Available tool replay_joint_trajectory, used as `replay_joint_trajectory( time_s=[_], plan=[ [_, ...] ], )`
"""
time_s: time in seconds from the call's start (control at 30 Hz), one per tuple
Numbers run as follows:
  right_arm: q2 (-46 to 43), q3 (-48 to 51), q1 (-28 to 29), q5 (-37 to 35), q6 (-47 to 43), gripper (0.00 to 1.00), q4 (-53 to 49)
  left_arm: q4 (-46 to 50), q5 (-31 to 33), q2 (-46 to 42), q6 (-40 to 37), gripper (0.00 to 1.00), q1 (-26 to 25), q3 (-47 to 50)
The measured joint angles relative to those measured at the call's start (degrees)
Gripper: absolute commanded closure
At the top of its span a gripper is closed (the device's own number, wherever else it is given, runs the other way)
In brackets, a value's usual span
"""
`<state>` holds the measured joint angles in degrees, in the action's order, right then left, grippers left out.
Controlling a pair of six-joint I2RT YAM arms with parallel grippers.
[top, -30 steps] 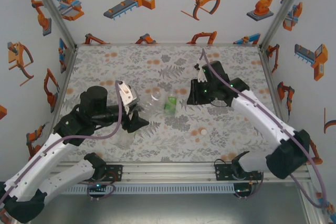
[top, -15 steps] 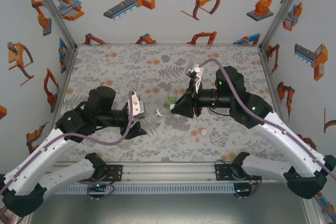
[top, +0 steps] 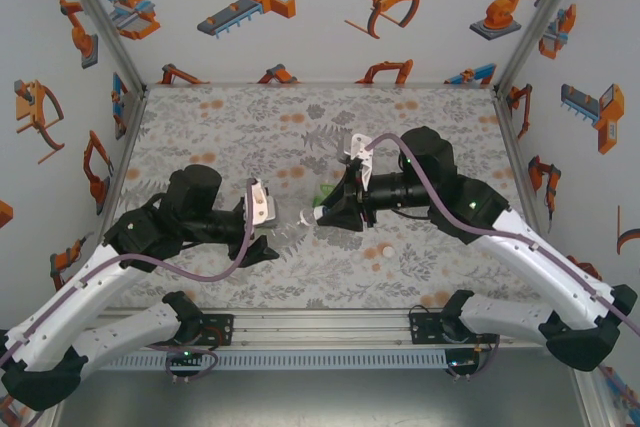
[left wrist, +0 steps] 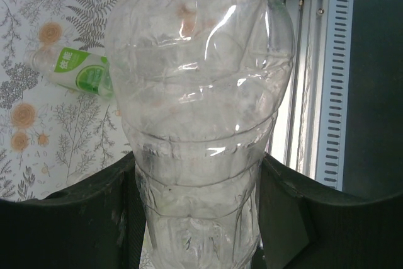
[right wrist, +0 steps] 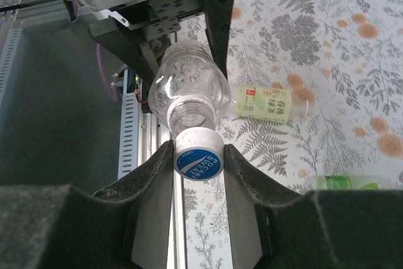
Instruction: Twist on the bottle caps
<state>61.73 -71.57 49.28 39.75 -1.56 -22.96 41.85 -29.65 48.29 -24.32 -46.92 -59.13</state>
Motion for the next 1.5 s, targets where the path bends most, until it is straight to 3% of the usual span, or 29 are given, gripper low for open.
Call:
replay_joint_trajectory(
  time_s=[0.6, 0.87, 1.5],
  plan=[
    [3.06, -4.35, 1.95, 3.93, -1.62, 0.93, -1.09, 0.92, -2.23, 0.00, -1.99, 1.00, -0.72, -1.01],
    [6.01, -9.86, 4.24, 2.82, -7.69, 1.00, -8.57, 2.32, -3.30, 0.00, -1.99, 1.00, -0.76, -1.05],
    [6.49, -14.32, 7.89, 1.99, -20.50, 1.00, -16.46, 3.34, -7.91, 0.90, -2.01, 1.00, -1.40, -1.64]
  ],
)
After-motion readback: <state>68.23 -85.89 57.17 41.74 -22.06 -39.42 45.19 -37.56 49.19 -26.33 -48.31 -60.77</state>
